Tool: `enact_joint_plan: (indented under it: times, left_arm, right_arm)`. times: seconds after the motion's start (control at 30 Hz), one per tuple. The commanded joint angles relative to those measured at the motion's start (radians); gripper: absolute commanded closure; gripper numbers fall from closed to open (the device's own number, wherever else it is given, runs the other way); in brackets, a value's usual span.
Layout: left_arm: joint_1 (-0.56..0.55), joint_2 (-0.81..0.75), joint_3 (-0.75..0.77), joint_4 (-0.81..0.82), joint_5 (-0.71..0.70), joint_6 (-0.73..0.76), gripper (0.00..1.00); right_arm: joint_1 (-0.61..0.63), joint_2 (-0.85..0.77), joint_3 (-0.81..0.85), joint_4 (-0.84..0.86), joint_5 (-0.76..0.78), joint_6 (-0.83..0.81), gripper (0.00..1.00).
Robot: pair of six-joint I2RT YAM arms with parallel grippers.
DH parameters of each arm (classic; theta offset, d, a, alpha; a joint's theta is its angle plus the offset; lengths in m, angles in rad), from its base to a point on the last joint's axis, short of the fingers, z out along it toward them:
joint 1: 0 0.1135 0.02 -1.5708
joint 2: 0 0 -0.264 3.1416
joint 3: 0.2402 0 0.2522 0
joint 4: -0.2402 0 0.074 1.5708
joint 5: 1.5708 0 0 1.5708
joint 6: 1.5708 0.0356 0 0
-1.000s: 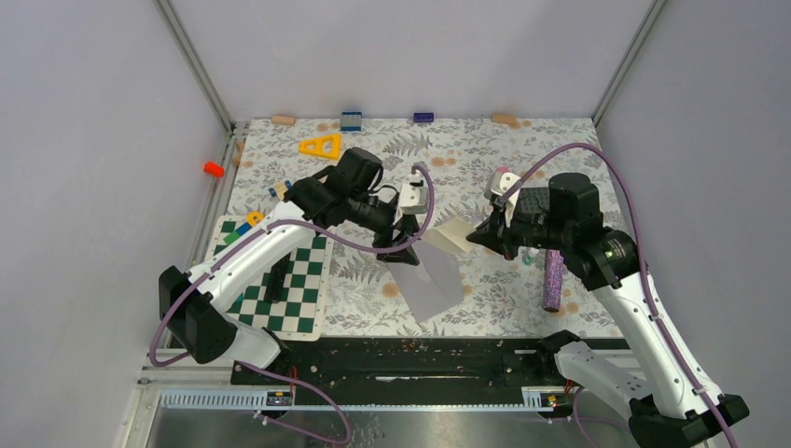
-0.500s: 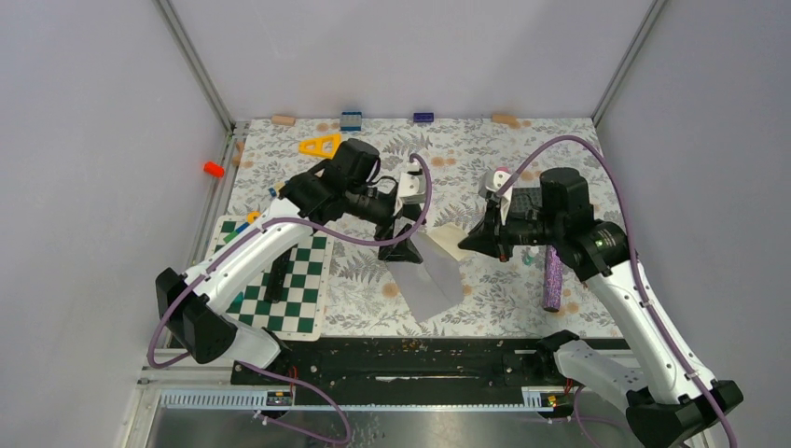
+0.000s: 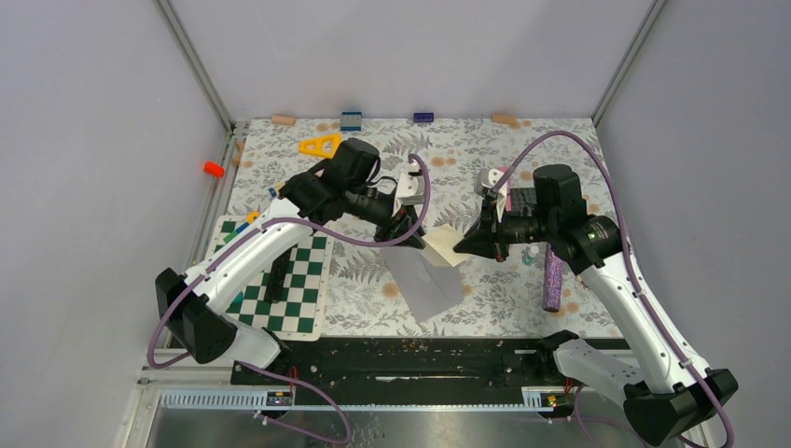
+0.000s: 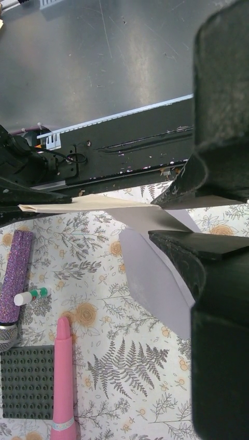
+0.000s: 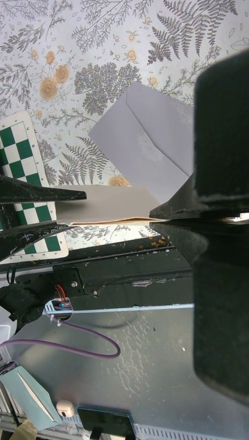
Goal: Place the letter into the envelope and seal it
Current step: Fold the letter.
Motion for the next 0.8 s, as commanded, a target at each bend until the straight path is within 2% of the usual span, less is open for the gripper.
enact_joint_plan:
  times: [0.0, 0.07, 0.13, 0.17, 0.2, 0.4, 0.5, 0.53, 0.57, 0.6, 0.7, 0.77]
  left_arm:
    - [0.002, -0.035, 0.002, 0.002, 0.044, 0.035, 0.77]
    - [0.003, -0.039, -0.001, -0.003, 0.044, 0.043, 0.73]
    - [0.002, -0.041, -0.004, -0.009, 0.044, 0.048, 0.6]
    - [0.002, -0.043, -0.006, -0.01, 0.044, 0.051, 0.59]
    - [0.002, -0.046, -0.008, -0.012, 0.045, 0.056, 0.61]
    - [0.002, -0.054, -0.021, -0.014, 0.054, 0.061, 1.0]
    - [0.001, -0.053, -0.019, -0.014, 0.061, 0.059, 1.0]
    - [0.001, -0.054, -0.017, -0.014, 0.065, 0.057, 1.0]
    - [0.002, -0.055, -0.016, -0.014, 0.07, 0.054, 1.0]
    - [0.002, -0.056, -0.017, -0.013, 0.074, 0.051, 1.0]
    - [0.001, -0.063, -0.021, -0.001, 0.082, 0.035, 1.0]
    - [0.001, -0.067, -0.032, 0.013, 0.076, 0.026, 1.0]
  right_arm:
    - [-0.012, -0.006, 0.042, 0.034, -0.022, 0.018, 1.0]
    - [-0.017, -0.007, 0.046, 0.035, -0.016, 0.021, 1.0]
    - [-0.022, -0.009, 0.05, 0.035, -0.012, 0.023, 1.0]
    - [-0.026, -0.012, 0.053, 0.035, -0.011, 0.024, 1.0]
    - [-0.028, -0.014, 0.052, 0.034, -0.009, 0.025, 1.0]
    - [-0.041, -0.021, 0.047, 0.04, 0.001, 0.027, 1.0]
    - [-0.042, -0.012, 0.039, 0.055, 0.019, 0.029, 1.0]
    - [-0.042, -0.009, 0.037, 0.057, 0.031, 0.029, 0.97]
    - [-0.042, -0.005, 0.034, 0.061, 0.046, 0.025, 0.9]
    - [-0.042, -0.001, 0.034, 0.062, 0.063, 0.021, 0.79]
    - [-0.042, -0.001, 0.034, 0.065, 0.13, 0.003, 0.3]
    - [-0.042, -0.014, 0.034, 0.072, 0.185, -0.007, 0.14]
